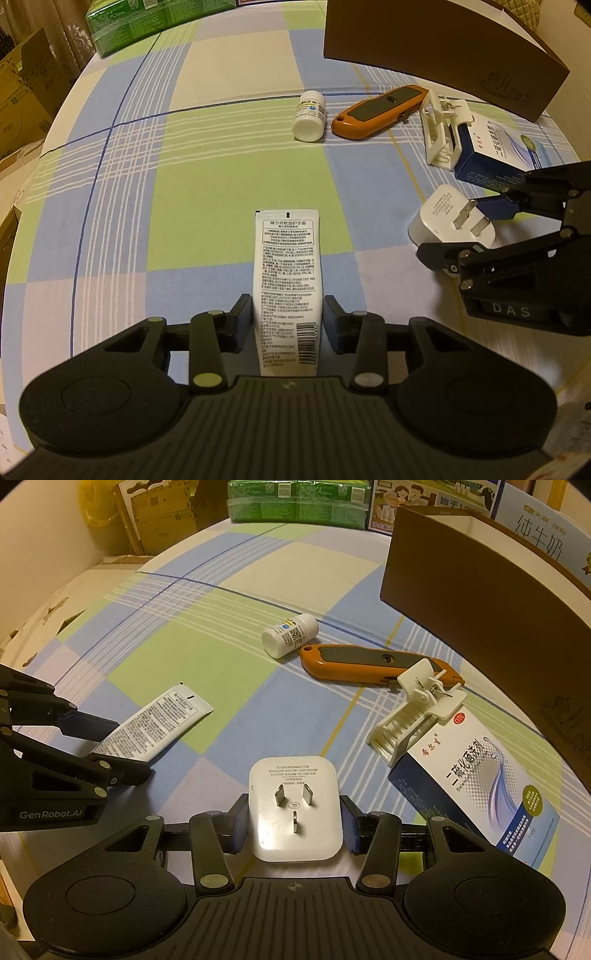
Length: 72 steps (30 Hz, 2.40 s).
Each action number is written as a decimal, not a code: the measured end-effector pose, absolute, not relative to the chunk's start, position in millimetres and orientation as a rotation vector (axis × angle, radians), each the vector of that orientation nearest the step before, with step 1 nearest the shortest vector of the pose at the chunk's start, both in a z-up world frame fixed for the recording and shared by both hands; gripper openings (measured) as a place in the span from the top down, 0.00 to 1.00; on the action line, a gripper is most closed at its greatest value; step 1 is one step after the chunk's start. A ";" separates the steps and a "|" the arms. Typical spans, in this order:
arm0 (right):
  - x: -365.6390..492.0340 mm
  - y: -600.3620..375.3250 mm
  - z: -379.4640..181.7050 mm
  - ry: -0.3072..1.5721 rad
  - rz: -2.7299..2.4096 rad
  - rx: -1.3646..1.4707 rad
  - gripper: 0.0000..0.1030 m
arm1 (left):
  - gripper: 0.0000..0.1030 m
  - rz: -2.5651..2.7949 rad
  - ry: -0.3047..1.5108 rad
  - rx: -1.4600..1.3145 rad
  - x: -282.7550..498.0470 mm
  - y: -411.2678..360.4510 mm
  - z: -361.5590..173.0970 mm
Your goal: Organize rigid objects
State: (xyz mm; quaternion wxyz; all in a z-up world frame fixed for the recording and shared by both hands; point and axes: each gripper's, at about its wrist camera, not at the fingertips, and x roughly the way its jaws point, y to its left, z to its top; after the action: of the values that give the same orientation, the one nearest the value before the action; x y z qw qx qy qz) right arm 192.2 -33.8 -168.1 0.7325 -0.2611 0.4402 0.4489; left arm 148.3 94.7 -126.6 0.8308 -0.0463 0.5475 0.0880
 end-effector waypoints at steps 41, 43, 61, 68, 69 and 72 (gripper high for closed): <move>199.8 -54.4 -147.2 0.986 0.970 -0.469 0.56 | 0.66 0.183 1.097 -0.067 147.5 81.2 -104.1; 200.1 -55.0 -144.3 0.981 0.969 -0.460 0.56 | 0.66 0.182 1.087 -0.062 149.1 80.2 -100.7; 209.8 -61.9 -127.5 0.946 0.965 -0.413 0.56 | 0.91 0.170 1.009 -0.034 165.0 72.5 -77.4; 214.3 -62.8 -123.1 0.938 0.962 -0.404 0.56 | 0.90 0.153 1.034 -0.051 173.6 72.1 -82.2; 214.6 -63.2 -122.7 0.938 0.962 -0.402 0.56 | 0.82 0.156 1.042 -0.069 172.3 74.6 -83.8; 215.3 -65.5 -122.4 0.940 0.959 -0.399 0.56 | 0.73 0.175 1.071 -0.169 170.9 87.2 -89.8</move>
State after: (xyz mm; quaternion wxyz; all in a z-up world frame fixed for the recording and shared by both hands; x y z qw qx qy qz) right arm 215.3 -65.5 -122.4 0.7647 -0.1835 0.4325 0.4411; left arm 170.9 87.2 -89.8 0.8531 -0.0804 0.5089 0.0830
